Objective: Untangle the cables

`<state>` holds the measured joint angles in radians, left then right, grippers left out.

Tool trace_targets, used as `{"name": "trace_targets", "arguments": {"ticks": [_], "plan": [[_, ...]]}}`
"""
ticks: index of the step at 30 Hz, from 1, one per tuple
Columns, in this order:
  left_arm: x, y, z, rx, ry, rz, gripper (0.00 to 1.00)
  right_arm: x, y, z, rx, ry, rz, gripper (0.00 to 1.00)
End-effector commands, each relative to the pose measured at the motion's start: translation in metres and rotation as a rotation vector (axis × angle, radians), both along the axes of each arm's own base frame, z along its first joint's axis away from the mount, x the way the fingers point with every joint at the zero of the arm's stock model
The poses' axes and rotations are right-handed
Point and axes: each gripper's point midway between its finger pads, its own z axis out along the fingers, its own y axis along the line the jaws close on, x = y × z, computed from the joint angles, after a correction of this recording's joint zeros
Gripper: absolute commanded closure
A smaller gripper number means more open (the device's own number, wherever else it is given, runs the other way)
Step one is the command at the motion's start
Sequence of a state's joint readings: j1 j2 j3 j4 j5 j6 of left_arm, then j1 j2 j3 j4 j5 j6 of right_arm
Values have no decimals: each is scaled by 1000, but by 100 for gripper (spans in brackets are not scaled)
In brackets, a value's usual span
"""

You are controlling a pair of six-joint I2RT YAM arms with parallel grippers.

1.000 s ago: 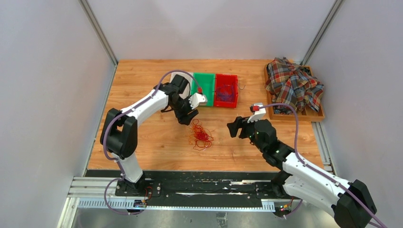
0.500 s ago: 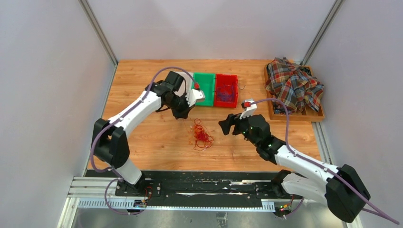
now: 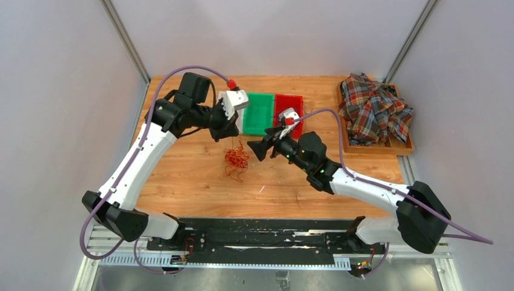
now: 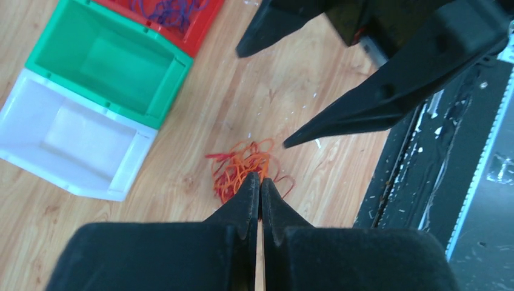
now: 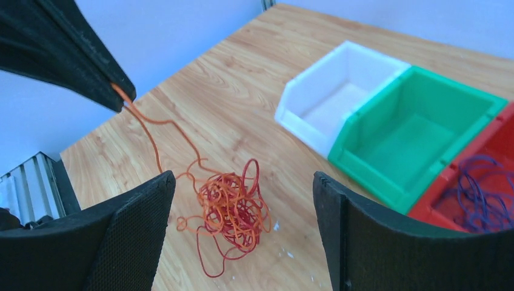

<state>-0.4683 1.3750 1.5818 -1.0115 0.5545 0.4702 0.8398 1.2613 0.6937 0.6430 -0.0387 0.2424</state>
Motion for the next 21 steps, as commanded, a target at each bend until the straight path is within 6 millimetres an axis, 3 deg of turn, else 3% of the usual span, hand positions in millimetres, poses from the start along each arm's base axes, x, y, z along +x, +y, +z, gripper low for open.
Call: {"name": "trace_targets", "arguments": {"ticks": [1, 4, 12, 21], "plan": [[-19, -6, 27, -85, 35, -11, 99, -1, 27, 33, 61, -88, 68, 17], [-20, -5, 35, -92, 22, -7, 99, -10, 41, 37, 80, -105, 122, 16], [-21, -1, 48, -87, -15, -4, 99, -12, 52, 36, 103, -116, 142, 17], [-34, -5, 77, -150, -33, -35, 99, 21, 61, 27, 85, -98, 25, 26]]}}
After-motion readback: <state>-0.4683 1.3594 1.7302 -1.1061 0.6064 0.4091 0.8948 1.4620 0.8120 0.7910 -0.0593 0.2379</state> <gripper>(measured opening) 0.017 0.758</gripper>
